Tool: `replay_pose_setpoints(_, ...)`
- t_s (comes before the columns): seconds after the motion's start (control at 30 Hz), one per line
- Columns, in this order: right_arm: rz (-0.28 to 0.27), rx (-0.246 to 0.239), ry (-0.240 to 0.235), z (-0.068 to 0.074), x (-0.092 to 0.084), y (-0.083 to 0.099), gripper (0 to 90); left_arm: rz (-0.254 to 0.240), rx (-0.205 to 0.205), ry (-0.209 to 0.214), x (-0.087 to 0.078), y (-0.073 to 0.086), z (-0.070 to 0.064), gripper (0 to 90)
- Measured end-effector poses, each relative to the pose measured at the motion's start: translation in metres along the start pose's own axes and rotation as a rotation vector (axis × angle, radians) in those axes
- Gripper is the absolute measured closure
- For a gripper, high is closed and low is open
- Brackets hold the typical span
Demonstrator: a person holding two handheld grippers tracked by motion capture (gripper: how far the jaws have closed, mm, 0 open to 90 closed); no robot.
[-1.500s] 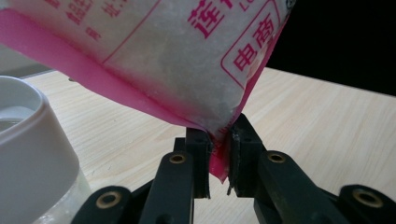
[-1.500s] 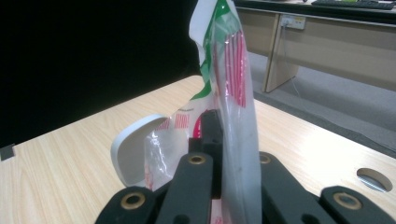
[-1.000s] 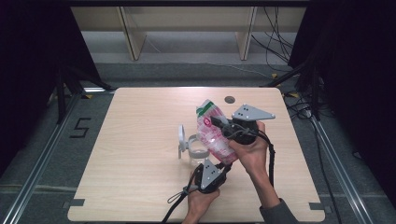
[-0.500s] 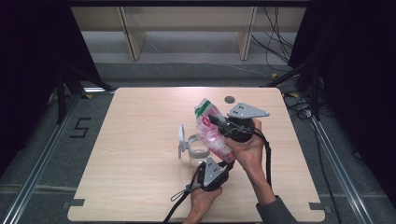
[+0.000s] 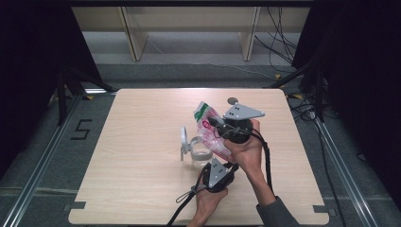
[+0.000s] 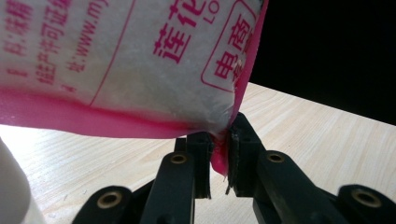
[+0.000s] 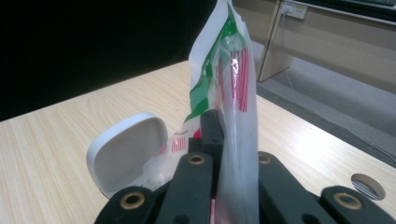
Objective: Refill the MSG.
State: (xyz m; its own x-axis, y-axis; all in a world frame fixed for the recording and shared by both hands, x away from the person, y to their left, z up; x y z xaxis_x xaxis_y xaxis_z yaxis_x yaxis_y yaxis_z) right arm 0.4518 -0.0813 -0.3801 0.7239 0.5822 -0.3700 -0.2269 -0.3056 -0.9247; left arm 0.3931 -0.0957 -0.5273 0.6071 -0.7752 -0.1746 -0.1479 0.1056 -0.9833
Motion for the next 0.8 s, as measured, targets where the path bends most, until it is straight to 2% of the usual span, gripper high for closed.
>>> replay_pose_setpoints(0.1,0.011,-0.009,0.003,0.0,0.0019,0.0011,90.0,-0.001,0.0,0.011,0.0016,0.0004,-0.0004,80.4)
replay_pose_setpoints(0.2,0.025,-0.007,0.0,0.0008,0.0017,0.0019,90.0,-0.001,-0.006,0.002,0.0017,0.0009,-0.0003,80.4)
replay_pose_setpoints(0.23,0.018,-0.027,-0.002,0.0003,0.0039,0.0017,90.0,-0.001,-0.006,0.003,0.0018,0.001,-0.0002,80.4)
replay_pose_setpoints(0.3,0.014,-0.027,0.007,0.0007,0.0046,0.0017,90.0,-0.001,-0.005,0.004,0.0022,0.0013,-0.0001,80.4)
replay_pose_setpoints(0.37,0.022,-0.054,0.005,-0.0002,0.0052,0.0022,90.0,0.001,-0.009,0.006,0.0024,0.0018,-0.0001,80.5)
replay_pose_setpoints(0.47,0.027,-0.048,0.001,0.0003,0.0061,0.0027,90.0,0.0,-0.009,0.008,0.0028,0.0015,-0.0005,80.5)
replay_pose_setpoints(0.5,0.025,-0.06,0.012,-0.0009,0.0058,0.0023,90.0,-0.006,-0.011,0.009,0.0037,0.0014,-0.0009,80.5)
replay_pose_setpoints(0.57,0.047,-0.035,0.005,0.0015,0.0054,0.0038,90.0,-0.007,-0.014,0.011,0.0046,0.0015,-0.0016,80.5)
replay_pose_setpoints(0.73,0.04,-0.042,0.015,0.0024,0.0082,0.0039,90.0,-0.008,-0.016,0.018,0.0064,0.0022,-0.002,80.5)
replay_pose_setpoints(0.77,0.054,-0.058,0.004,0.0024,0.0086,0.0049,90.0,-0.007,-0.019,0.022,0.0064,0.0023,-0.0024,80.6)
replay_pose_setpoints(0.8,0.059,-0.052,0.007,0.0031,0.009,0.0055,90.0,-0.006,-0.015,0.029,0.0074,0.0023,-0.0035,80.5)
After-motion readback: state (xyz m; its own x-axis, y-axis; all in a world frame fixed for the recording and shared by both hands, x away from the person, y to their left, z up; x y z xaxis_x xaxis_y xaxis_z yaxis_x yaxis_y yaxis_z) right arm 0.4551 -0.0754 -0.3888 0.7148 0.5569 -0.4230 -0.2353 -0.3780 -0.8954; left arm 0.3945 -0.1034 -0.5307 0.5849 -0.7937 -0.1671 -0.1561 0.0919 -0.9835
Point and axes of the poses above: each handheld gripper's, and its own axes: x roughly forward along the jaws, y roughly out of its underside, z roughly to its left, the point moved 8 cm from there along x, roughly forward along the jaws, and after that the axes turned 6 degrees about y, right-handed, at the moved point
